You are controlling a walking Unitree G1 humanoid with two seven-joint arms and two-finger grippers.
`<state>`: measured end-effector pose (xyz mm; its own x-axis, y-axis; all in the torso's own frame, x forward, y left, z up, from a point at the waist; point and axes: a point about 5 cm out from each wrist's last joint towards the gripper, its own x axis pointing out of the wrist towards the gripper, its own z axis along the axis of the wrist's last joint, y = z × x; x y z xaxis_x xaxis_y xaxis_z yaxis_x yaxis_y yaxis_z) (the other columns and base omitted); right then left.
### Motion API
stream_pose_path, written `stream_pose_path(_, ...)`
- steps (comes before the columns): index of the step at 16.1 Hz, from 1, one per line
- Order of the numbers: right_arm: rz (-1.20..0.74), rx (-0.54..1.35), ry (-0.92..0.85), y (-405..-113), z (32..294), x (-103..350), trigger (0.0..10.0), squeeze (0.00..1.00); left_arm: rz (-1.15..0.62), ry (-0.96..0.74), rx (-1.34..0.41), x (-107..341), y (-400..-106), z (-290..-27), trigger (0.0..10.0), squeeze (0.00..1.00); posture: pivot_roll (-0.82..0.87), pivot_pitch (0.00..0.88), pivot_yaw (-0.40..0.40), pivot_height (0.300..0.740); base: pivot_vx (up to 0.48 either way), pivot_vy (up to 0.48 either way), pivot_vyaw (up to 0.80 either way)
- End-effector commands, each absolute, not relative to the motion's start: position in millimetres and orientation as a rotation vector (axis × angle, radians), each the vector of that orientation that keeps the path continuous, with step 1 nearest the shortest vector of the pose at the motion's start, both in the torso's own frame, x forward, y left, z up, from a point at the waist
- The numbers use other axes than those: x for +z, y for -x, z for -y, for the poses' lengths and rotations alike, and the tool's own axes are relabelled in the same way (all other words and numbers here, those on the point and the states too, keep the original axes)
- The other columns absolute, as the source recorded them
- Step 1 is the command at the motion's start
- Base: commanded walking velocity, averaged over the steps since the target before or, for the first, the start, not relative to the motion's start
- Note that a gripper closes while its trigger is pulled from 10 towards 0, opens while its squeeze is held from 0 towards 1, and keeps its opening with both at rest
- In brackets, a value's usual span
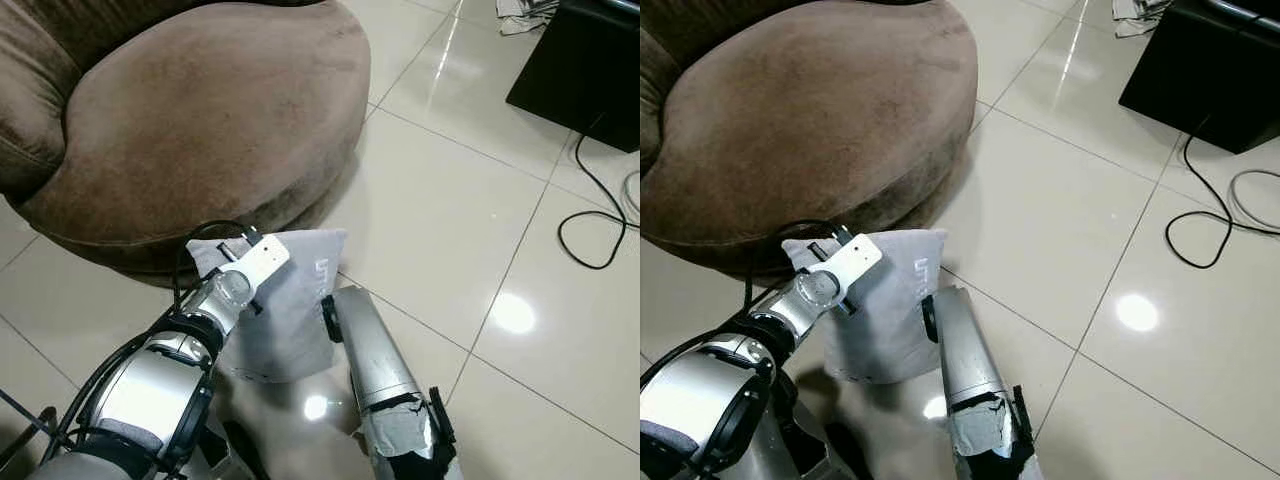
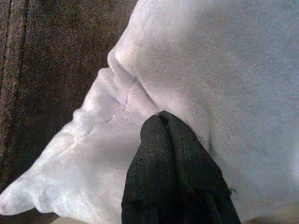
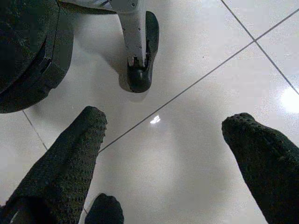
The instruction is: Move the pillow to the sofa from floor
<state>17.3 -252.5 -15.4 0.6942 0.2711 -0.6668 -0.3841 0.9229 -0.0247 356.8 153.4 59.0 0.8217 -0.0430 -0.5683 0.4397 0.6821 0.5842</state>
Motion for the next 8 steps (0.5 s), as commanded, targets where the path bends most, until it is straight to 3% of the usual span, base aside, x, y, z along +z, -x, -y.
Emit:
stream_pose_path(1, -0.76, 0.36, 0.159, -8.2, 255.1, -17.8, 10.0, 0.06, -0.572, -0.745, -0.293, 52.1, -352.0, -151.9, 0.0, 0.0, -0.6, 0.266, 0.016, 0.48, 0.0, 0.0, 0.0)
stream_pose_path(7, -0.752, 0.361, 0.157, -12.7, 250.3, -22.8, 10.0, 0.06, -0.423, -0.408, -0.185, 91.3, -376.6, -141.1, 0.0, 0.0, -0.59, 0.242, 0.029, 0.48, 0.0, 0.0, 0.0)
stream_pose_path(8, -0.748, 0.364, 0.155, -14.9, 248.5, -24.9, 10.0, 0.07, -0.41, -0.366, -0.168, 95.0, -378.6, -141.9, 10.0, 0.0, -0.58, 0.234, 0.037, 0.48, 0.0, 0.0, 0.0)
